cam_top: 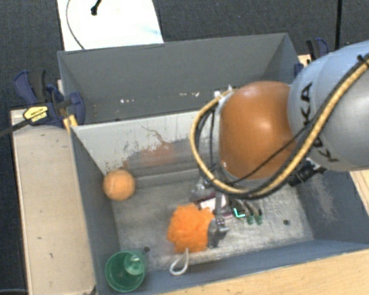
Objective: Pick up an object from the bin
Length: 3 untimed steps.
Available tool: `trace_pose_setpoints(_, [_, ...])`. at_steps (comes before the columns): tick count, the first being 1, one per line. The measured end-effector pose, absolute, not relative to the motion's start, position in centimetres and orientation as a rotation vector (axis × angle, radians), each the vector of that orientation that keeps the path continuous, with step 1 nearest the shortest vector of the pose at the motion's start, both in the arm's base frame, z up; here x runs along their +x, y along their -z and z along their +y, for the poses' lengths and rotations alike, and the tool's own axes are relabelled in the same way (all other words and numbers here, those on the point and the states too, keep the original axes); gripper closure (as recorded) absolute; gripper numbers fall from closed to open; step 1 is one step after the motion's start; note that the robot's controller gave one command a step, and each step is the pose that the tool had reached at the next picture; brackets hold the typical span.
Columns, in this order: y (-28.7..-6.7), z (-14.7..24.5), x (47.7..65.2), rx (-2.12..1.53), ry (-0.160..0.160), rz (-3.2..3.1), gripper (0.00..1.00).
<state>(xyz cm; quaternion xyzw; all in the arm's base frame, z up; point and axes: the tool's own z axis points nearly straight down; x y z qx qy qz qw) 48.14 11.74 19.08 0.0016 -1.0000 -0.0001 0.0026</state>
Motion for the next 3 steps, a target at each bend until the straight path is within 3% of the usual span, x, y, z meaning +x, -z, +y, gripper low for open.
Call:
trace_pose_setpoints(1, [-19.4,11.7,48.3,-0.001,0.002,-3.144,0.0])
trace_pose_setpoints(2, [-14.1,12.9,48.8,-0.079,0.005,-3.15,0.0])
trace_pose_setpoints(3, [-9.4,10.4,48.4,-0.031,0.003,-3.145,0.0])
